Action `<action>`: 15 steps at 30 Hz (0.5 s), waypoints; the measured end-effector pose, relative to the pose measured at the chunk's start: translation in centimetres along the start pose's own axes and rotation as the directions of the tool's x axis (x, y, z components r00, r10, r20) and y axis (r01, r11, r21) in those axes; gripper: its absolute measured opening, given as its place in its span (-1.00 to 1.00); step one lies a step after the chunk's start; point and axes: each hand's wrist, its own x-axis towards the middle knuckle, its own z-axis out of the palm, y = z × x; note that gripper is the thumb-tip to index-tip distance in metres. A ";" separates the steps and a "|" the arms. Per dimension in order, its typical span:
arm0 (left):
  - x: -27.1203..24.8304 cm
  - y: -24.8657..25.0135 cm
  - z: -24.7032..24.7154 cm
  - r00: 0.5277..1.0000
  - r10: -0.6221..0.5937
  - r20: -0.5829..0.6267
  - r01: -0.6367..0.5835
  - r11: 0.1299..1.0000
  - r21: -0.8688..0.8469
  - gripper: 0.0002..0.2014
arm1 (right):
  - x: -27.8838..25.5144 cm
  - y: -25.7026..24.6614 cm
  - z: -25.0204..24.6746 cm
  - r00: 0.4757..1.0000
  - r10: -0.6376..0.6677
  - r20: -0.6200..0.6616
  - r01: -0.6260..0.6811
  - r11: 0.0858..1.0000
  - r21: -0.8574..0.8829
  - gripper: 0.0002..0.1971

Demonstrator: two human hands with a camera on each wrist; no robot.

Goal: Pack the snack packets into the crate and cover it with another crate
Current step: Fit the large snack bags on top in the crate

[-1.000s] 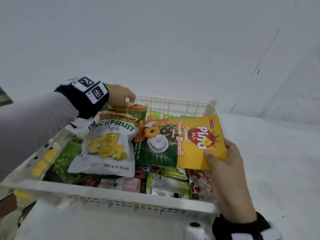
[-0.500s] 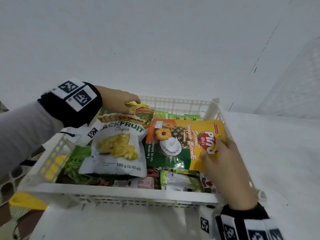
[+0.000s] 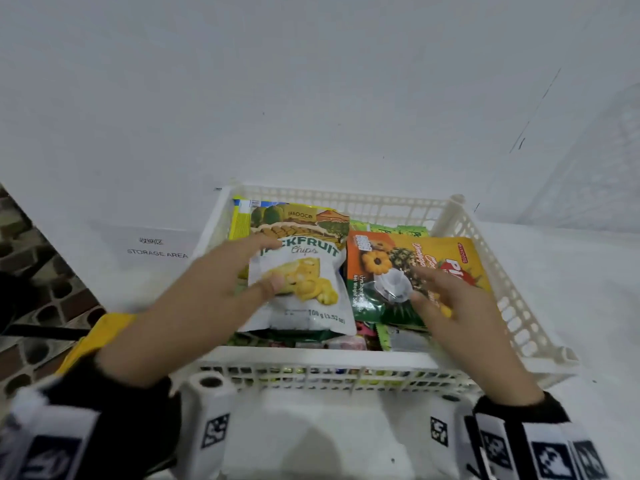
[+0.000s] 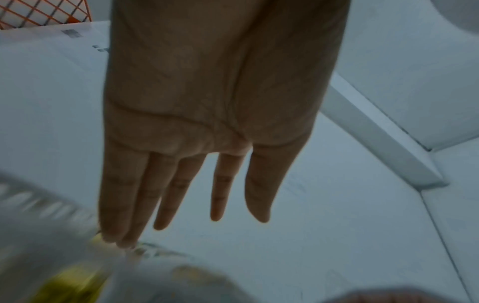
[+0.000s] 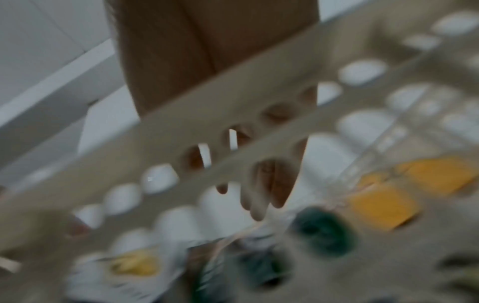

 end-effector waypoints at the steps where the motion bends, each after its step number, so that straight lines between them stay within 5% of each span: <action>1: -0.1 -0.6 0.9 1.000 -0.029 0.002 0.029 0.998 0.047 -0.53 | -0.3 -1.1 0.7 0.999 -0.005 0.051 0.002 0.998 0.065 -0.60; 7: 1.3 -3.1 3.2 0.982 -0.131 0.134 0.112 0.984 0.138 -0.16 | -0.1 -5.6 5.0 0.929 -0.067 0.365 0.043 0.996 0.072 -0.19; 11: 2.1 -4.2 3.3 0.975 -0.131 0.180 0.132 0.991 0.006 0.10 | 1.0 -6.9 6.6 0.912 -0.012 0.410 -0.021 0.997 0.076 0.02; 15: 2.1 -4.8 3.5 0.997 -0.058 0.058 0.064 0.991 -0.114 0.04 | 0.9 -6.8 7.0 0.939 -0.022 0.343 -0.010 0.996 0.091 0.07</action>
